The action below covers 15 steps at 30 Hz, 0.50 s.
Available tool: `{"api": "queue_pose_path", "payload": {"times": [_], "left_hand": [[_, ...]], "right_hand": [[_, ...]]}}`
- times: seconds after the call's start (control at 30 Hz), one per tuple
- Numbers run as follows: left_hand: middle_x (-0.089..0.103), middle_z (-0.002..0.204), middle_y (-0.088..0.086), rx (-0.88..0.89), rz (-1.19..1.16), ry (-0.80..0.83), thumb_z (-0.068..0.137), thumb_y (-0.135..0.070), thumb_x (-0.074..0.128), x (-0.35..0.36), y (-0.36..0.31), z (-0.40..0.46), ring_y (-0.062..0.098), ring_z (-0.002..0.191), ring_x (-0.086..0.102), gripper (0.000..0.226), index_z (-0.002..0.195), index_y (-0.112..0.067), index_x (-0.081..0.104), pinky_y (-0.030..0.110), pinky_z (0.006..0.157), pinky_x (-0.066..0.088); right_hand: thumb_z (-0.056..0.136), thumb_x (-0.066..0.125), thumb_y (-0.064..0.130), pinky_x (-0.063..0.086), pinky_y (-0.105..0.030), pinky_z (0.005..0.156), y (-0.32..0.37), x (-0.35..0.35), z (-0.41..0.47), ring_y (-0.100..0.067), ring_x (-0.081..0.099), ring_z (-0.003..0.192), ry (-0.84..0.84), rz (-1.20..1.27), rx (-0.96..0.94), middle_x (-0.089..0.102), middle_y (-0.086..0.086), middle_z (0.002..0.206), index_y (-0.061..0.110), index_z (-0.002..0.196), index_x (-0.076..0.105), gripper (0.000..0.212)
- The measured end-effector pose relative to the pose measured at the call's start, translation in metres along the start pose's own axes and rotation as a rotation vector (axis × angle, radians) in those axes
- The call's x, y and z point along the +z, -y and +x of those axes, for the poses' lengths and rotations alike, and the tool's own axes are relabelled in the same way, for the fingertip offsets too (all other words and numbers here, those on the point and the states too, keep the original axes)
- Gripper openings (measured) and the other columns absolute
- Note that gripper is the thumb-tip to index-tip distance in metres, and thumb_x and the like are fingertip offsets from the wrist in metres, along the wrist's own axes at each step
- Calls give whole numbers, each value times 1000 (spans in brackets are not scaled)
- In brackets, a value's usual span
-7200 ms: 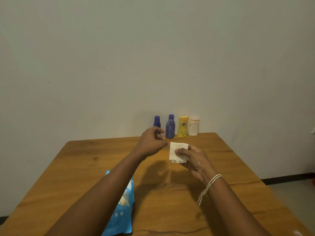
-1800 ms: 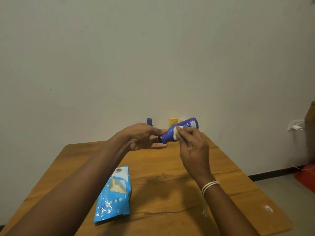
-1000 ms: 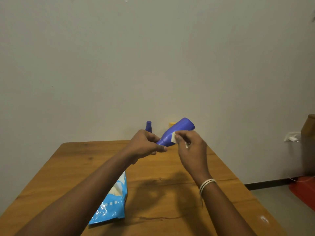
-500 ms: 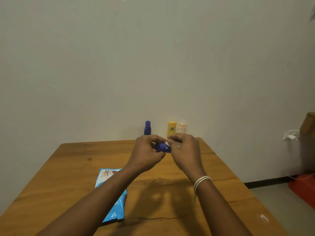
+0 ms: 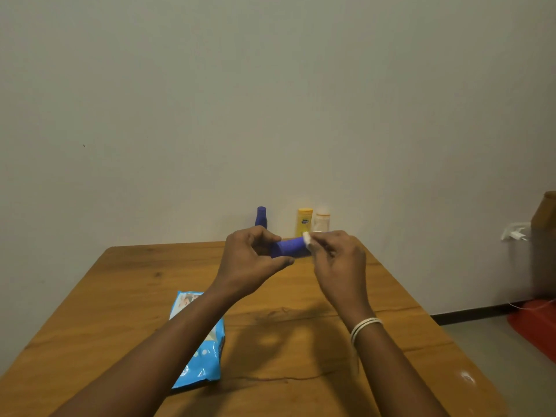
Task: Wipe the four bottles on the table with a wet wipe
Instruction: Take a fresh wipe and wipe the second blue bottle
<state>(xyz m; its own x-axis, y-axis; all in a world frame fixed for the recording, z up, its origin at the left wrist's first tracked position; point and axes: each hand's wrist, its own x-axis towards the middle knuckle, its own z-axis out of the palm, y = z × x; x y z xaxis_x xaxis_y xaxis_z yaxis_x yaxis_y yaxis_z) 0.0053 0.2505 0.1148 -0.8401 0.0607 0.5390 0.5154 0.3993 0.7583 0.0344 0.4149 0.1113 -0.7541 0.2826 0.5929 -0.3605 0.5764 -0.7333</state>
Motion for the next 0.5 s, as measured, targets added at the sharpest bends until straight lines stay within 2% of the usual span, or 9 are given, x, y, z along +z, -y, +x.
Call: {"api": "queue_pose_path", "payload": {"times": [0.07,0.13,0.2,0.23,0.3,0.33,0.4,0.43,0.5], "left_hand": [[73,84,-8,25,-4,7,66,-18,93,-4,3,-1,3,77,71,33,92,-16,73,15,68,58],[74,88,-2,66,-29,25,66,-12,92,-5,7,-1,8,81,73,34,93,-15,72,21,71,61],[75,92,1,126,-28,33,68,-6,90,-3,8,0,11,85,73,33,95,-12,73,24,74,62],[75,92,1,164,-10,32,69,-5,89,-2,7,1,12,85,73,31,96,-10,74,25,75,63],[75,92,1,252,36,33,70,-5,88,-3,9,3,13,84,72,28,95,-7,75,24,75,63],[75,92,1,299,68,38,70,-5,88,-5,11,3,11,84,72,28,94,-7,75,22,75,62],[74,94,2,386,154,53,65,-3,89,-12,14,0,2,85,68,32,93,-8,74,15,74,59],[74,94,2,420,186,62,63,-2,89,-15,16,-1,-1,86,66,33,91,-9,73,12,74,58],[74,93,2,476,219,74,62,1,89,-19,16,-3,-1,84,65,34,88,-10,71,13,72,58]], "right_hand": [[93,67,18,59,-32,85,-14,-12,17,-19,68,99,-42,-8,145,72,-5,107,12,113,73,22],[93,66,19,59,-33,86,-15,-12,22,-21,68,101,-50,3,192,72,-6,109,13,112,73,21],[93,67,17,55,-30,96,-3,-1,13,-15,64,106,-6,10,121,69,0,112,14,110,74,18],[93,67,16,51,-25,99,6,6,5,-10,61,106,30,8,70,66,4,113,14,110,74,19],[92,68,12,42,-5,94,16,14,-8,-4,57,101,99,-21,-66,61,11,109,14,111,74,20],[92,67,10,39,-1,91,15,15,-9,-3,57,99,105,-49,-115,59,12,107,14,110,74,20],[93,66,12,46,-11,95,0,10,4,-7,60,101,54,-64,-68,64,7,106,13,110,74,19],[94,66,14,52,-14,89,-9,5,14,-12,62,104,24,-45,22,67,3,108,13,111,73,19],[95,65,20,50,-5,66,-24,-4,30,-17,65,108,12,43,219,70,-3,112,14,116,71,23]]}}
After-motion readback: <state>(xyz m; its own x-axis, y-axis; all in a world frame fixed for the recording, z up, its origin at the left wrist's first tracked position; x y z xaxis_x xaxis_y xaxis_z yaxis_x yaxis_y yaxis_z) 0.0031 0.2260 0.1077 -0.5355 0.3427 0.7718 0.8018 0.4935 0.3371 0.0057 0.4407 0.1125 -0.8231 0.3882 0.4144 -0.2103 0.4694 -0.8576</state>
